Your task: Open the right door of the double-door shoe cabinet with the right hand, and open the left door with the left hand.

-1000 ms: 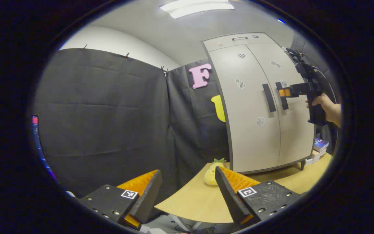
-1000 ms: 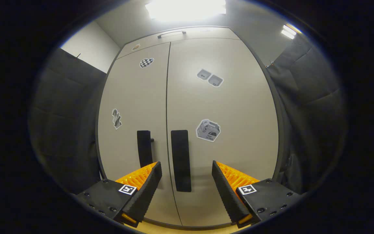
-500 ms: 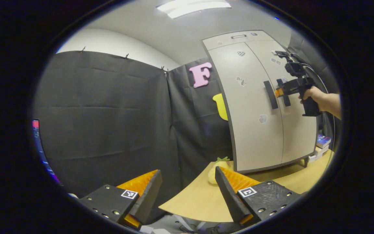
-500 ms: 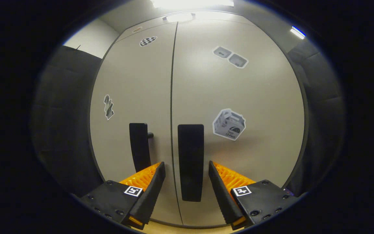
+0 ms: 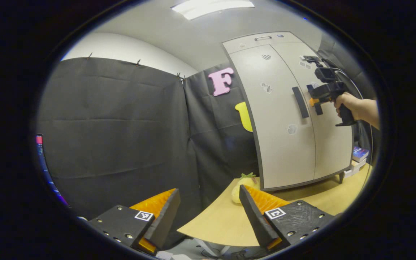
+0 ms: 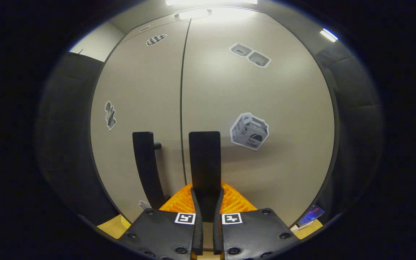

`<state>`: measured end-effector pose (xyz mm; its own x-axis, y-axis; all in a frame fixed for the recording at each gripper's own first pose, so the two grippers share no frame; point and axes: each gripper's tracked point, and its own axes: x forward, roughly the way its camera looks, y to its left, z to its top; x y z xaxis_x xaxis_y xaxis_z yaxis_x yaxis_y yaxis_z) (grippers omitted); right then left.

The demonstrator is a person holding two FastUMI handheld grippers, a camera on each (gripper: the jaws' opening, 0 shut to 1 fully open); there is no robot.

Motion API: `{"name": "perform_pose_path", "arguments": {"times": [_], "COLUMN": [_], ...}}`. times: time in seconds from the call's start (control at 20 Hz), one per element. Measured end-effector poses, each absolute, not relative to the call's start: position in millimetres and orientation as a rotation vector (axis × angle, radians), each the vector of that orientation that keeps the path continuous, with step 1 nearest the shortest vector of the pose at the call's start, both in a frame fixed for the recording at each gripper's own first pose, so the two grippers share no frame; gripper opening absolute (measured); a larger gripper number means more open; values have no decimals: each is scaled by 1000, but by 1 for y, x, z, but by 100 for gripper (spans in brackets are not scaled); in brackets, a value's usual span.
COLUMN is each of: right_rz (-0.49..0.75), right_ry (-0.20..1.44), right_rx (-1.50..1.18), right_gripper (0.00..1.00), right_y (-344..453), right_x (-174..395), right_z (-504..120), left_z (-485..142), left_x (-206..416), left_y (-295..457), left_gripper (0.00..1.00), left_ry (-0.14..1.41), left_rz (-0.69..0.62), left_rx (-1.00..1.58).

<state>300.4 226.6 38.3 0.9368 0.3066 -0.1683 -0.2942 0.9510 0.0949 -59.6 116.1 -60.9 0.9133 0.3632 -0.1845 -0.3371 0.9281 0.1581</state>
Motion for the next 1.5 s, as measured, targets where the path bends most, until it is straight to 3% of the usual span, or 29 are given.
{"name": "perform_pose_path", "arguments": {"times": [0.5, 1.5], "right_rz": [451, 510], "right_ry": [220, 270], "right_rx": [126, 190], "right_gripper": [12, 14], "right_y": [203, 167], "right_x": [251, 227], "right_z": [42, 44], "left_z": [-44, -30], "left_x": [-47, -16], "left_y": [95, 30], "left_gripper": [98, 98], "left_ry": [152, 113], "left_rz": [281, 128], "left_rx": [102, 81]}}
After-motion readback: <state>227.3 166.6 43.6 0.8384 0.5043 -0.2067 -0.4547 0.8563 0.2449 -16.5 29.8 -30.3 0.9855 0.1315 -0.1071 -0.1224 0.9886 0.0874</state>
